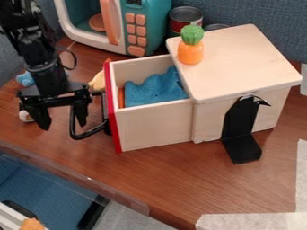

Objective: Close the drawer

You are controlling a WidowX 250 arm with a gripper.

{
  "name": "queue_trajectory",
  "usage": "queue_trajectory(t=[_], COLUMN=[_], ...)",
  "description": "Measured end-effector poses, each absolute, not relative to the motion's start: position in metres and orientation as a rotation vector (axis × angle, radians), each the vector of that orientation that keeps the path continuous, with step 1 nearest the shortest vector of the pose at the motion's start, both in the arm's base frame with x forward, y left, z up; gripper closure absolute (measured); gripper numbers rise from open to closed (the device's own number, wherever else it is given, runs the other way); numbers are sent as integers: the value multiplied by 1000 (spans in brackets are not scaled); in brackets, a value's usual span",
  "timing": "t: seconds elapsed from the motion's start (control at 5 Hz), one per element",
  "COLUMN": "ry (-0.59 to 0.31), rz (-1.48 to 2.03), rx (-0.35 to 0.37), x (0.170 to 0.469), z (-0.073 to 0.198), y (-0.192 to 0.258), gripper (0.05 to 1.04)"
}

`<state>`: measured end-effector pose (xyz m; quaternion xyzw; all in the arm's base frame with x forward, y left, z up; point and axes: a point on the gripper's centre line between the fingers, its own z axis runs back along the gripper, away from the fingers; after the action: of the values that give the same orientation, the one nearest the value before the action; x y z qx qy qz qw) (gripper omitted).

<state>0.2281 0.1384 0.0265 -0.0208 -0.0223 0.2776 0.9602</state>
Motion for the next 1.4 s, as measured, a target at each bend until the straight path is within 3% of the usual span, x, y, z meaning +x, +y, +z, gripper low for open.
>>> queue_trajectory(t=[0.2, 0.6, 0.8, 1.0, 1.4], ry=[-18, -23, -44, -39, 3], rz=[599, 574, 570, 587, 585], rx=[-83, -163, -170, -173, -181], x=[227, 225, 223, 223, 223], z=[14, 18, 23, 23, 22], y=[147, 141, 140, 140, 129], gripper=[137, 720, 925, 986, 987])
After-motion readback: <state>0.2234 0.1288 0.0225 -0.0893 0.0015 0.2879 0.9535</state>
